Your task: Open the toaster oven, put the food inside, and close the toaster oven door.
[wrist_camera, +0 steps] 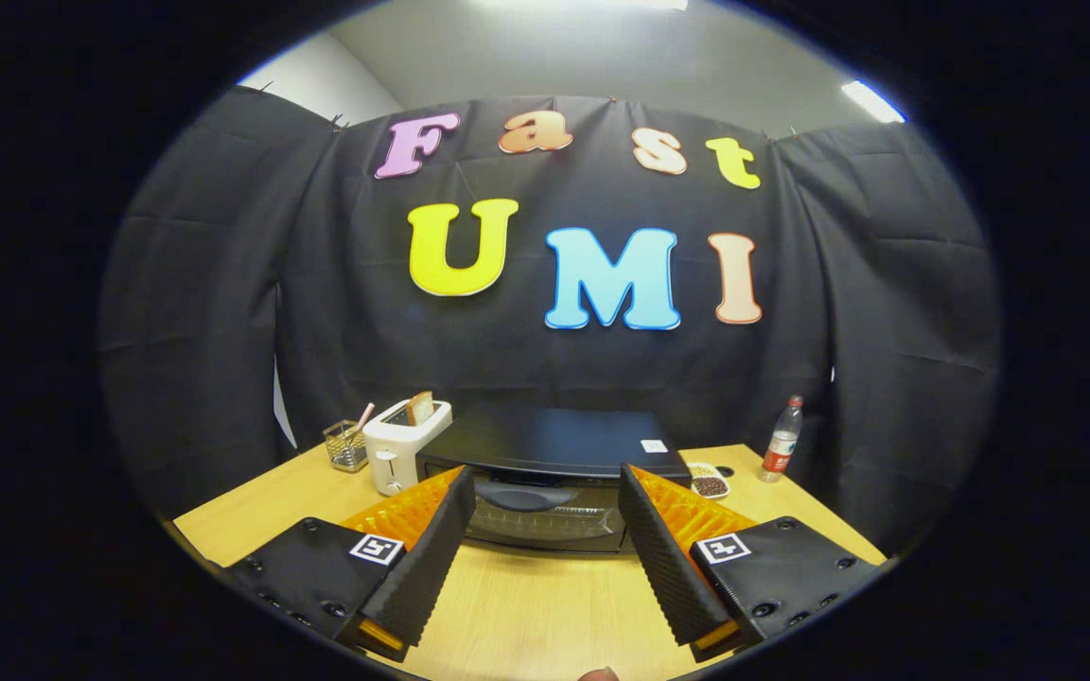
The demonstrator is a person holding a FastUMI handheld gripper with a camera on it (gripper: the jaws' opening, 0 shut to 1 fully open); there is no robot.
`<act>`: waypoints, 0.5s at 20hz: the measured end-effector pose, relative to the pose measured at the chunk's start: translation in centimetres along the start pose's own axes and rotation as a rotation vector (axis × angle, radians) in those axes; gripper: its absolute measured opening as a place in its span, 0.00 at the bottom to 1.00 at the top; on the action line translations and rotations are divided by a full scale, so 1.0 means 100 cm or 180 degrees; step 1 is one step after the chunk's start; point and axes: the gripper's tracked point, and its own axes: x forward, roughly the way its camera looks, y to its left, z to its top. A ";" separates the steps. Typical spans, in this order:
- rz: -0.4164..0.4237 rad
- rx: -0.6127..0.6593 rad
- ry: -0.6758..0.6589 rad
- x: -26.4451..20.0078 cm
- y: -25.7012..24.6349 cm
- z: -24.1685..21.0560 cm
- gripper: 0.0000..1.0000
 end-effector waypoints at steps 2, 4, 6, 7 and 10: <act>-0.0048 -0.0068 -0.0091 -0.014 -0.017 0.008 0.97; -0.0118 -0.0096 -0.0151 -0.029 -0.035 0.015 0.97; -0.0202 -0.0086 -0.0192 -0.039 -0.050 0.018 0.96; -0.0240 -0.0091 -0.0210 -0.042 -0.058 0.018 0.96; -0.0320 -0.0098 -0.0236 -0.051 -0.073 0.014 0.96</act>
